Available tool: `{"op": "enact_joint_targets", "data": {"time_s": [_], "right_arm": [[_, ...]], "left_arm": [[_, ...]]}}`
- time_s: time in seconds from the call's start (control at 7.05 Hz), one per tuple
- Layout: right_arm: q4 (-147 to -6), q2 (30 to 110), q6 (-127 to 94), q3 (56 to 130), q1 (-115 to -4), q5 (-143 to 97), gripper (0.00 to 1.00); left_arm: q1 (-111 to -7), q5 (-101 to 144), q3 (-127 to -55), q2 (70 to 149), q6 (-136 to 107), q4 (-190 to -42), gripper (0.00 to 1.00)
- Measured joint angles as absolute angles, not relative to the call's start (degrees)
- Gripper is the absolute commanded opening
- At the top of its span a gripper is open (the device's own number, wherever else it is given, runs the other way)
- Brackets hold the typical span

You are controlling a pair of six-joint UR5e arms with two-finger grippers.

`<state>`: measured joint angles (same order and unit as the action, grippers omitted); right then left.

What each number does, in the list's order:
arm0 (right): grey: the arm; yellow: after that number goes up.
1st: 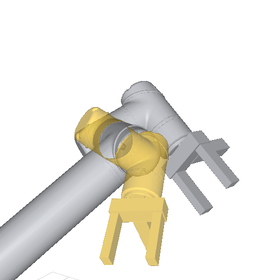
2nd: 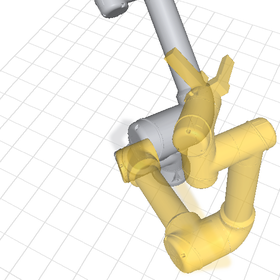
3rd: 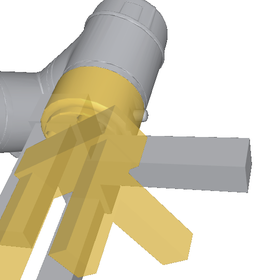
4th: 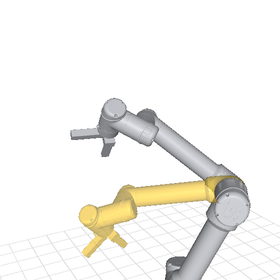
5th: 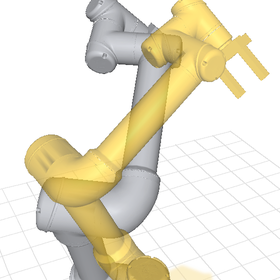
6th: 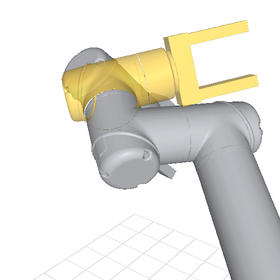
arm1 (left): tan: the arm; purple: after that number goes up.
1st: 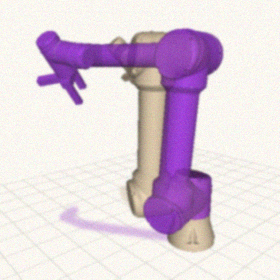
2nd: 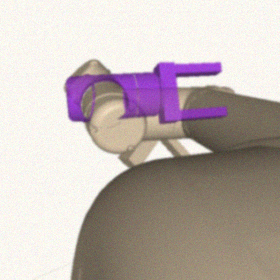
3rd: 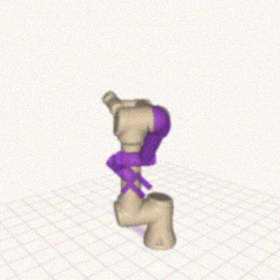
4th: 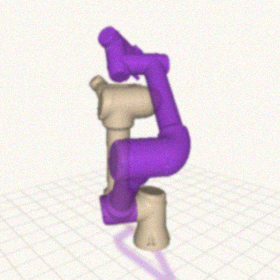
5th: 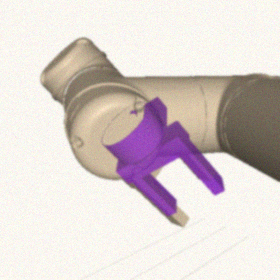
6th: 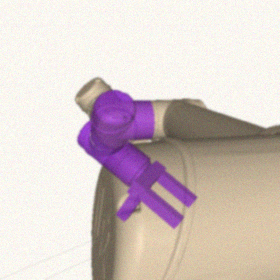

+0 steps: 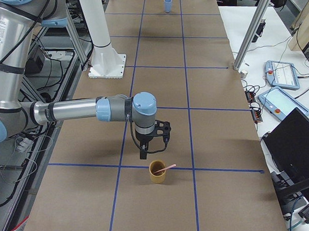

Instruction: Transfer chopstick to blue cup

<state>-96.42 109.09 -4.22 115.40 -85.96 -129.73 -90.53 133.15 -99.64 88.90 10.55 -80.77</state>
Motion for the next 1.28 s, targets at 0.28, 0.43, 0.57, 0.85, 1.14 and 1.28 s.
{"op": "enact_joint_targets", "data": {"time_s": [0.28,0.43,0.57,0.85,1.14,1.28], "right_arm": [[-96.4,108.9,-4.3,115.4,-86.0,-129.7,1.00],[-96.5,108.9,-4.3,115.4,-86.0,-129.7,1.00],[-96.5,108.9,-4.3,115.4,-86.0,-130.2,1.00],[-96.6,108.8,-4.3,115.6,-86.0,-131.8,1.00],[-96.5,108.2,-4.6,116.1,-86.3,-132.3,1.00],[-96.4,107.0,-4.9,116.5,-86.9,-132.2,1.00]], "left_arm": [[-90.2,133.1,-99.8,88.9,10.6,-80.8,0.98],[-90.1,133.1,-100.1,88.9,10.6,-80.8,0.98],[-90.1,133.1,-100.6,88.9,10.6,-80.9,0.98],[-90.1,133.1,-101.1,88.8,10.6,-82.8,0.98],[-90.0,133.1,-101.2,88.9,10.6,-87.6,0.98],[-90.1,133.1,-101.1,88.9,10.4,-91.5,0.98]]}}
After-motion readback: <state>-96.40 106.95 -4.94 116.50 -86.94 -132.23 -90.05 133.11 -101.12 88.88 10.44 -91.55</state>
